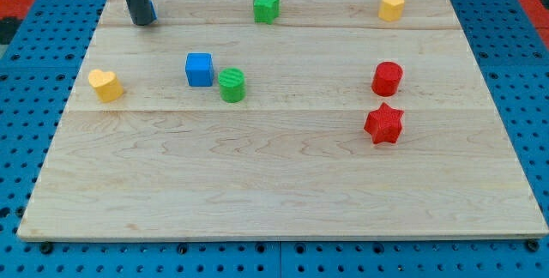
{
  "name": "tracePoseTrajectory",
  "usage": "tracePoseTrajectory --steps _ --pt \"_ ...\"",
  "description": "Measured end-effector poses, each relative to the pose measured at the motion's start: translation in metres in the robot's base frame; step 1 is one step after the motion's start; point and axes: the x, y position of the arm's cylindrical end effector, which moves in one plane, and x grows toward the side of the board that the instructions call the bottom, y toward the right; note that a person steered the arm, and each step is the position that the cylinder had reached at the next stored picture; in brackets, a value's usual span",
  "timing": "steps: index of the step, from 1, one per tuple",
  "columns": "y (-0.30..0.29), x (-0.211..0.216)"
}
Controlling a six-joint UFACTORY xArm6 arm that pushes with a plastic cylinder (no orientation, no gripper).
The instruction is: Place the green circle and the red star in a vertical line
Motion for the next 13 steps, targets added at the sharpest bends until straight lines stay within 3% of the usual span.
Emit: tracePoseTrajectory --steps 3,4,5,6,7,9,11,13 --pt "0.008 0.007" --pt "0.079 0.075" --pt "0.189 0.121" --pt "0.24 0.126" --pt "0.27 0.157" --pt "0.458 0.224" --pt "0.48 0.235" --pt "0.367 0.234"
